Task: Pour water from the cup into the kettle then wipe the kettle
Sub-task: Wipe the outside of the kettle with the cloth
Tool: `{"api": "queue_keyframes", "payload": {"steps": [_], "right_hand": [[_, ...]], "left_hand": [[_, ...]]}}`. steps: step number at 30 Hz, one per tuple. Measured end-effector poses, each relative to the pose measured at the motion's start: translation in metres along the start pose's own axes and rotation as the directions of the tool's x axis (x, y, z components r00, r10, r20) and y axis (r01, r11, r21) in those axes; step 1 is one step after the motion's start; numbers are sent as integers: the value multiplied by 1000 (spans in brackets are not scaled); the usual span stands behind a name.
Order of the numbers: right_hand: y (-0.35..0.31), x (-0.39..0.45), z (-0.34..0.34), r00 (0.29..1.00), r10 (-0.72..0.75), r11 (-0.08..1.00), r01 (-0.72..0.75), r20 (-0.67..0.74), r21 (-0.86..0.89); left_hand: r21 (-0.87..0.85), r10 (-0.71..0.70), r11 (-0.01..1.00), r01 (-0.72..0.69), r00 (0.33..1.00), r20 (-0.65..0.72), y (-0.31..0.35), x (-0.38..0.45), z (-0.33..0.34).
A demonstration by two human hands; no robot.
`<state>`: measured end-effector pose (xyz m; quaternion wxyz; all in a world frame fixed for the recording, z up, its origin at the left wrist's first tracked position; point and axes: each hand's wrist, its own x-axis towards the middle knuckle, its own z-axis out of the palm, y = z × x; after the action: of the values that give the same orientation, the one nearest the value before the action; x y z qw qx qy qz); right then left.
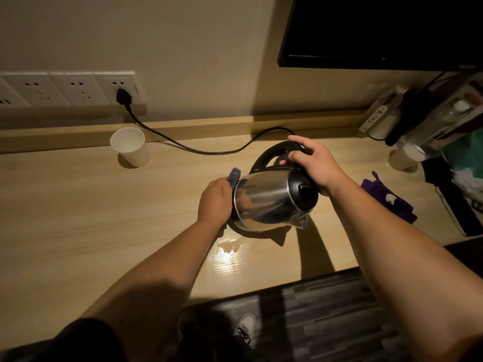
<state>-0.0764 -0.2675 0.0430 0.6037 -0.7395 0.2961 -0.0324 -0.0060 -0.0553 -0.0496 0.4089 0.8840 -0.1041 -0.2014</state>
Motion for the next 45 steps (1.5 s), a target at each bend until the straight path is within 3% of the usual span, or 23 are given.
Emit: {"api": "queue_keyframes", "payload": {"steps": [3, 6, 9, 15, 17, 22, 29, 34, 39, 45], "right_hand": [[-1, -1, -2, 1000, 12, 1000, -12, -15, -15], [-4, -1, 2, 999, 31, 999, -31, -29, -9], [-10, 0, 10, 998, 47, 999, -48, -36, -20], [-10, 0, 16, 994, 87, 996, -86, -59, 21], [-12, 0, 17, 992, 101, 994, -97, -74, 45], [-12, -1, 18, 988, 123, 992, -119, -92, 49], [-13, 1, 22, 978, 153, 987, -145, -139, 69], [-12, -1, 24, 956, 209, 974, -185, -204, 130], [-13, -2, 28, 936, 260, 958, -218, -238, 189], [-21, 1, 43, 912, 278, 957, -236, -301, 169]], "left_hand": [[-108, 49, 992, -63, 991, -123, 9, -17, -1], [-131, 234, 958, -255, 960, -155, 34, -41, 5], [11, 418, 907, -422, 894, -159, 59, -64, 19], [233, 533, 839, -492, 829, -169, 54, -59, 32], [189, 515, 854, -485, 840, -169, 49, -53, 29], [-85, 212, 970, -227, 965, -158, 8, -30, 19], [-134, 49, 989, -63, 994, -103, -12, 2, 11], [-142, -49, 990, 27, 987, -153, -12, -3, 4], [-175, 136, 968, -178, 964, -227, 3, -23, 4], [-92, 409, 895, -437, 885, -222, 44, -51, 13]]}}
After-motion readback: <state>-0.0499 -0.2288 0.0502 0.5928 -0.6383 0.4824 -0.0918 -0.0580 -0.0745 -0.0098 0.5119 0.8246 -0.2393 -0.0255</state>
